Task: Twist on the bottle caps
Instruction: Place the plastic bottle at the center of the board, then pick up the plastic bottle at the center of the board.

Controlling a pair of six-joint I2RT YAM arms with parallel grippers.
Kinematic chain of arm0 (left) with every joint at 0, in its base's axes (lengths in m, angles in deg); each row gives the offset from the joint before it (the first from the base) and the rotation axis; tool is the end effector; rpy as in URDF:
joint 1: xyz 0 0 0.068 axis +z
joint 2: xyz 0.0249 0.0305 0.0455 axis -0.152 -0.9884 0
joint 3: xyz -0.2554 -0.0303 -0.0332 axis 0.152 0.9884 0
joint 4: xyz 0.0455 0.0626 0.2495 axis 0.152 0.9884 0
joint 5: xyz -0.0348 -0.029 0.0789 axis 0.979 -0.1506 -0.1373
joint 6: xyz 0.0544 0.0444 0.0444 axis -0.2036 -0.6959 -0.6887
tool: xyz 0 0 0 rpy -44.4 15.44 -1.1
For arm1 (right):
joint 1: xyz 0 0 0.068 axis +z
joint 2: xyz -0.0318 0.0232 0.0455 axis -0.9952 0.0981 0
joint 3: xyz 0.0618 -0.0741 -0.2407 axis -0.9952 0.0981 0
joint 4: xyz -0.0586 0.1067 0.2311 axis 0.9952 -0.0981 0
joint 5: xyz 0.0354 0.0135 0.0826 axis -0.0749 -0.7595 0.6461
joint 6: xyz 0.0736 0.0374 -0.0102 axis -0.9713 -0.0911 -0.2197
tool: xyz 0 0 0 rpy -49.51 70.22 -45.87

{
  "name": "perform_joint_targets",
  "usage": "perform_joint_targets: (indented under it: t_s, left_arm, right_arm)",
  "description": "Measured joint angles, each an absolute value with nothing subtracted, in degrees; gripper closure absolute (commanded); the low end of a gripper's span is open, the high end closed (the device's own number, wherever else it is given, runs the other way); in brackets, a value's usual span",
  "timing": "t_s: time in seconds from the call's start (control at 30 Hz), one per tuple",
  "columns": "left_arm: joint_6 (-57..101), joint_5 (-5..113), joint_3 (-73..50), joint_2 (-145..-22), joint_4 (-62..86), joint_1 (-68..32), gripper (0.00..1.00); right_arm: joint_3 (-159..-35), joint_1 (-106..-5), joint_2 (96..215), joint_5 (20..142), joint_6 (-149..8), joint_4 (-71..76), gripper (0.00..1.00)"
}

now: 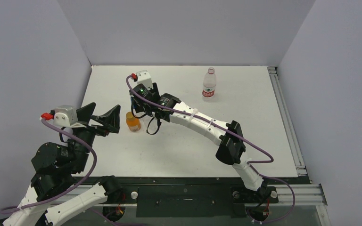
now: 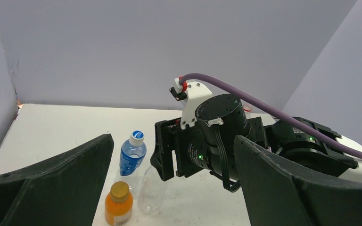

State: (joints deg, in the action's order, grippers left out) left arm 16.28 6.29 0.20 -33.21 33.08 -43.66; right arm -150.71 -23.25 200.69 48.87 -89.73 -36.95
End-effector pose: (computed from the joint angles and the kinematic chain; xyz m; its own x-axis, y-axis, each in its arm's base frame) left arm 0.0895 -0.0403 0.4452 0.1403 -0.3065 -0.9415 0.2500 0.9310 -0.2659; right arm 0.2781 0.4422 0.3017 -0.5415 -0.1579 -0.8258 -0.4467 0.8861 0.1235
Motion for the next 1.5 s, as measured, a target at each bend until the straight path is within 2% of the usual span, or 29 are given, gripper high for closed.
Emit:
perform_joint_targets:
  t_s: [0.1,0.23,0.4,0.57,0.83,1.03,1.23,1.37,1.5]
  left_arm:
    - [16.4,6.3,0.2,-33.3,33.1,-43.7,0.04]
    - [16.4,6.3,0.2,-33.8,33.1,-43.7,0.03]
    - [16.7,6.7,-0.1,-35.7,33.1,-43.7,0.03]
    - [17.5,9.0,-1.0,-38.7,33.0,-43.7,0.04]
    - [17.7,13.6,-1.0,-44.4,31.4,-43.7,0.03]
    - [18.0,15.6,-1.0,-52.7,30.4,-43.6,0.03]
    - [19.1,18.1,-0.9,-60.4,30.5,-42.1,0.04]
    - [20.1,20.9,-0.4,-62.6,30.6,-39.7,0.03]
    - [21.1,23.9,0.7,-62.6,30.5,-36.7,0.03]
  right_arm:
    - [-150.7,-23.2,200.5,49.2,-89.7,-37.0,0.30]
    - [-150.3,-23.2,199.1,49.4,-89.8,-36.8,0.25]
    - [-148.0,-23.6,192.9,49.3,-90.0,-36.5,0.24]
    - [-140.3,-25.1,181.0,48.1,-91.1,-36.0,0.23]
    - [-130.9,-35.1,167.2,42.9,-93.0,-38.2,0.24]
    - [-130.8,-43.5,168.7,40.5,-91.8,-41.7,0.27]
    - [-132.3,-49.2,175.4,41.6,-89.5,-42.6,0.32]
    - [-135.5,-51.8,181.3,43.1,-87.9,-43.4,0.39]
    - [-138.6,-53.6,185.5,44.8,-86.9,-43.7,0.41]
